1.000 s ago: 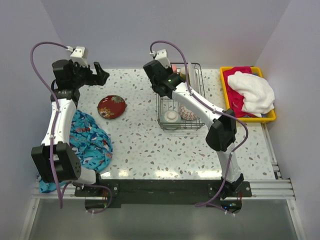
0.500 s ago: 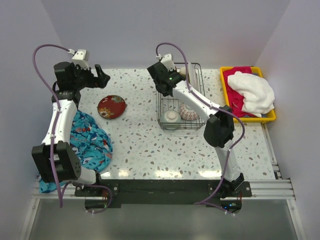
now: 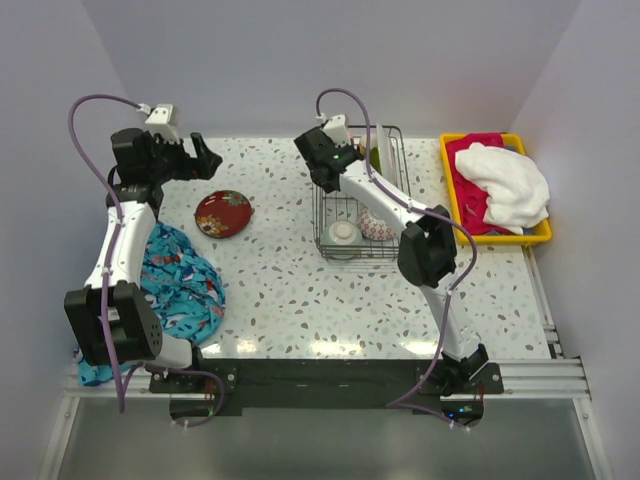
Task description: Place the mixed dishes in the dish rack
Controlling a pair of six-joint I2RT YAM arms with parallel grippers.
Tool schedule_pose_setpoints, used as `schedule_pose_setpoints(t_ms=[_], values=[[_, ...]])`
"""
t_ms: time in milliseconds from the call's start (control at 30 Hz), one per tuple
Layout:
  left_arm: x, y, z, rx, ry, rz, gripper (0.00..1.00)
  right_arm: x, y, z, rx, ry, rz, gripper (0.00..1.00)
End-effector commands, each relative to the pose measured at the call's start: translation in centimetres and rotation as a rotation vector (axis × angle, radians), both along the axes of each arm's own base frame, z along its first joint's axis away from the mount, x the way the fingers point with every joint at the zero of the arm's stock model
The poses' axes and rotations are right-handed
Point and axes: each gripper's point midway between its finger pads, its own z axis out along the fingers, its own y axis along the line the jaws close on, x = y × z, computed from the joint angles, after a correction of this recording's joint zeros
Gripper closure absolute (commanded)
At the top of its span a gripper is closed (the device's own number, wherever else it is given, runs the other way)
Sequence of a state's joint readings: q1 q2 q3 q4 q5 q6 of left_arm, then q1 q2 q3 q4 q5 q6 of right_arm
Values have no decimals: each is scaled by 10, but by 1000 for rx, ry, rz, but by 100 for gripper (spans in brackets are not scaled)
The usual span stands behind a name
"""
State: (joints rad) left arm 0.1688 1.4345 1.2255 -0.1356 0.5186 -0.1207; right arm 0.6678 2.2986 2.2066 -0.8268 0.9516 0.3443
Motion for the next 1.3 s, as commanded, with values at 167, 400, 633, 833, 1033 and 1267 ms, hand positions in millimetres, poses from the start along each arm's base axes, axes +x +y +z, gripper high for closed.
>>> schedule_pose_setpoints(t_ms=[167, 400, 633, 833, 1033, 1267], values=[[6, 7, -49, 65, 61, -42, 0, 1, 8, 51, 110, -85, 33, 60], [20, 44, -96, 208, 135, 23, 0, -39, 45, 114, 248, -139, 192, 51], [32, 99, -136, 292, 279, 22, 9, -79, 109, 88, 372, 84, 579, 34], [32, 103, -176, 218, 397, -110, 25, -109, 149, 80, 524, 252, 861, 34], [28, 96, -208, 153, 472, -150, 34, -116, 159, 74, 568, 303, 928, 32], [27, 86, -236, 79, 532, -181, 36, -113, 154, 64, 558, 317, 909, 32]])
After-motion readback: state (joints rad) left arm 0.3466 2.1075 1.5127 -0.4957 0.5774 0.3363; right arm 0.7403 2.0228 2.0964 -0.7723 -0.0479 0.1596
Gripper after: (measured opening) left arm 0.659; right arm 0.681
